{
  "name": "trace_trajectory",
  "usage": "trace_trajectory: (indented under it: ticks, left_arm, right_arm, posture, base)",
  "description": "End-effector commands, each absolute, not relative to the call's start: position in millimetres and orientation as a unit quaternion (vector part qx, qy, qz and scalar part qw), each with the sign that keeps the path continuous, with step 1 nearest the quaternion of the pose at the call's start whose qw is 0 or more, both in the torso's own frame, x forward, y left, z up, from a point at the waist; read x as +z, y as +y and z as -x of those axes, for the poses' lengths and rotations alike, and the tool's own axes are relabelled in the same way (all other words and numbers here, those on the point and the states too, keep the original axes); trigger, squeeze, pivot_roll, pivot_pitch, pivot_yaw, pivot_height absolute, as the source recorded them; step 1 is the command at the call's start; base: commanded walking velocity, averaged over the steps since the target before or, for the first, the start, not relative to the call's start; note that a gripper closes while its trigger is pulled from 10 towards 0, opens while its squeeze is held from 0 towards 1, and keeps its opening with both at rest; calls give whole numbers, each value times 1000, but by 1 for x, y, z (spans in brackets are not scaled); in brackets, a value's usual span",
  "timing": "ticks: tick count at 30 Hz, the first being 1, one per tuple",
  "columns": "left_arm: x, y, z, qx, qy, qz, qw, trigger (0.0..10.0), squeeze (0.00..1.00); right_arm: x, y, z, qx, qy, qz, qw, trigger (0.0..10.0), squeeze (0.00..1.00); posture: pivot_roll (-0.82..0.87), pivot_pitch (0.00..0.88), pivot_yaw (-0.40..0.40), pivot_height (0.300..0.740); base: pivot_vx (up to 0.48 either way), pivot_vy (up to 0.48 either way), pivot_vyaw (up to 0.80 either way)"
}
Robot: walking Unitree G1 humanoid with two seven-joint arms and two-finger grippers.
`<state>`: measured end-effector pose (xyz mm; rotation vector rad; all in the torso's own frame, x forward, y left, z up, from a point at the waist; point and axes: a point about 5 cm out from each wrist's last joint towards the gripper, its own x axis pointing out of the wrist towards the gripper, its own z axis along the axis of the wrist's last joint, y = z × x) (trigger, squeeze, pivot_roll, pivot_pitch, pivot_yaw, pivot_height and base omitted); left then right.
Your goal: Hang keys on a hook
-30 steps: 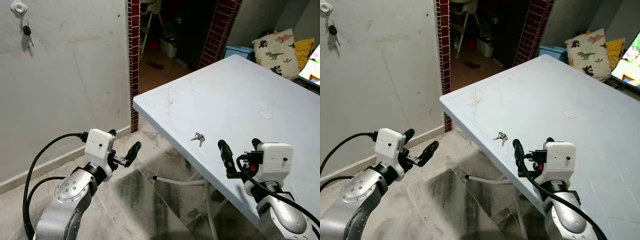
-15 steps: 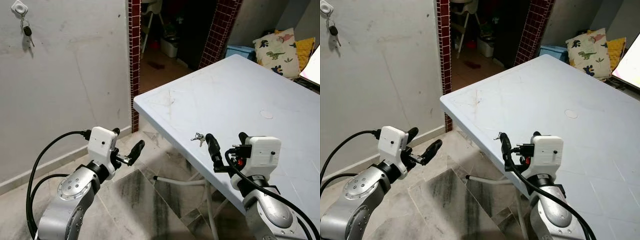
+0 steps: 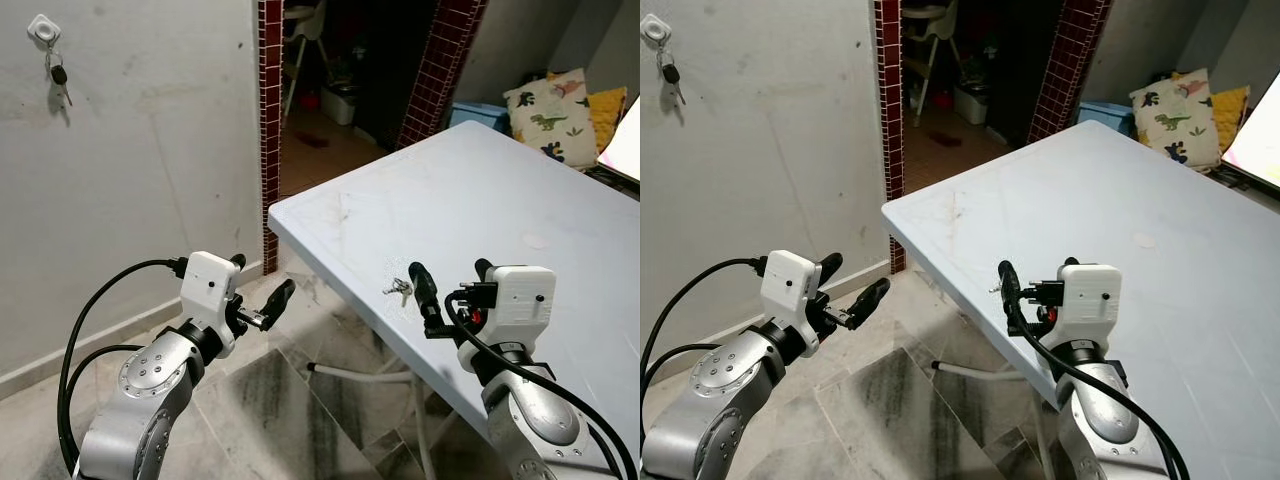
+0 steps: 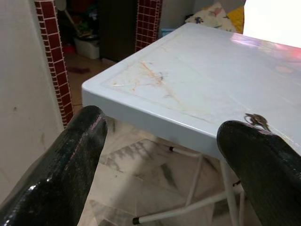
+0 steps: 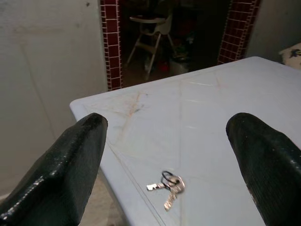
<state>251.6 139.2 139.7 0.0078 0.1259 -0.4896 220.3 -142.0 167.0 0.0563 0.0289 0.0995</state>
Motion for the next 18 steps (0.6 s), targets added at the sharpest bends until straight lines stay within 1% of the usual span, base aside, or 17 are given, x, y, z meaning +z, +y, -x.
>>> trace_trajectory:
  ticks: [1,18]
  left_arm:
    - [141,135,-252,-252,63,-2,966,10000,0]
    - [139,132,-252,-258,69,-2,964,10000,0]
  right_arm:
    - [167,-143,-223,45,16,-25,999,10000,0]
    - [167,-142,-226,43,14,-27,999,10000,0]
  posture:
    - [58,32,-88,740]
    - [60,35,-87,740]
  base:
    - [311,0,0]
    - [309,0,0]
